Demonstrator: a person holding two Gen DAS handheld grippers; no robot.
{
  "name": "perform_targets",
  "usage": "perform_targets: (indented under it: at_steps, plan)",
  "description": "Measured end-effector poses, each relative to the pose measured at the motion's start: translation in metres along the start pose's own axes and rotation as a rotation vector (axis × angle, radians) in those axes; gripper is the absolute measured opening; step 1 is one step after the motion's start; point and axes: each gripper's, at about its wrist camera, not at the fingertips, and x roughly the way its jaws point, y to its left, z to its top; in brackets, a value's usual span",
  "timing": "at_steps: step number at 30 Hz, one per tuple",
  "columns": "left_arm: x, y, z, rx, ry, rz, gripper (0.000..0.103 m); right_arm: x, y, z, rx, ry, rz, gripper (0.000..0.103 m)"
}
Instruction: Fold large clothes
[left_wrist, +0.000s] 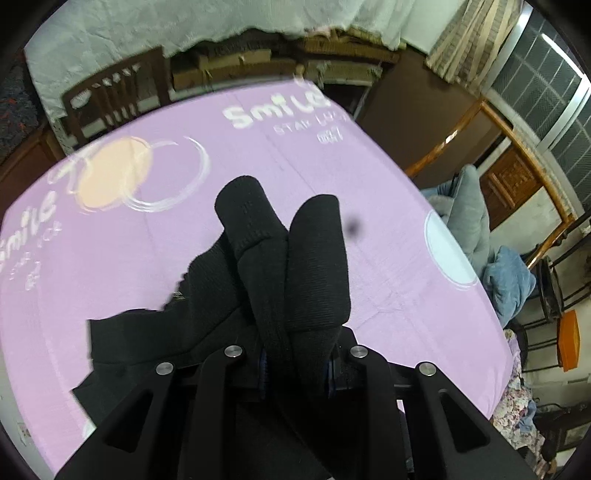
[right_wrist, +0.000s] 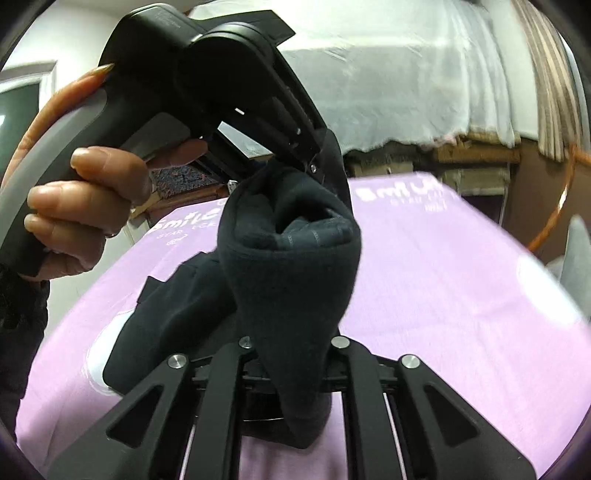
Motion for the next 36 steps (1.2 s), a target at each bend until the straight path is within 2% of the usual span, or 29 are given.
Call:
perform_targets:
  at_steps: [3,8,13,18,21,23,24,25,29,31,33,35,36]
  plan:
    - [-0.027,0.027,-0.011,-0.043,-0.05,-0.008,0.022,-0.003,0.032,0.015,-0.101,-0.013,-0.003,0.008]
    - [-0.074,0.096,-0.047,-0.162,-0.125,-0.021,0.024,0.003,0.109,0.03,-0.316,-0.05,-0.012,0.009]
    - [-0.093,0.165,-0.098,-0.273,-0.169,-0.005,0.031,0.019,0.182,0.006,-0.548,-0.062,-0.013,0.013]
    - [-0.068,0.224,-0.151,-0.416,-0.158,-0.027,0.038,0.051,0.23,-0.033,-0.778,-0.019,-0.043,0.018]
    - [-0.045,0.242,-0.167,-0.465,-0.154,-0.062,0.043,0.069,0.249,-0.059,-0.926,0.026,-0.058,0.033]
    - [-0.034,0.25,-0.173,-0.48,-0.154,-0.077,0.049,0.079,0.257,-0.08,-1.021,0.072,-0.048,0.054]
    - [-0.026,0.254,-0.177,-0.492,-0.146,-0.065,0.054,0.084,0.259,-0.09,-1.066,0.087,-0.048,0.056]
    - [-0.024,0.256,-0.179,-0.491,-0.142,-0.05,0.059,0.088,0.261,-0.099,-1.105,0.107,-0.088,0.053]
    - [-0.024,0.255,-0.185,-0.469,-0.156,0.008,0.069,0.092,0.267,-0.095,-1.076,0.124,-0.056,0.054]
    - [-0.022,0.255,-0.187,-0.471,-0.158,0.041,0.082,0.095,0.268,-0.093,-1.069,0.128,-0.047,0.055]
    - [-0.02,0.255,-0.187,-0.468,-0.164,0.08,0.09,0.084,0.261,-0.088,-1.052,0.134,-0.01,0.059]
    - [-0.018,0.26,-0.191,-0.48,-0.165,0.081,0.095,0.08,0.256,-0.085,-1.03,0.143,0.053,0.067]
    - [-0.017,0.262,-0.192,-0.489,-0.166,0.076,0.097,0.069,0.262,-0.083,-1.019,0.142,0.082,0.068]
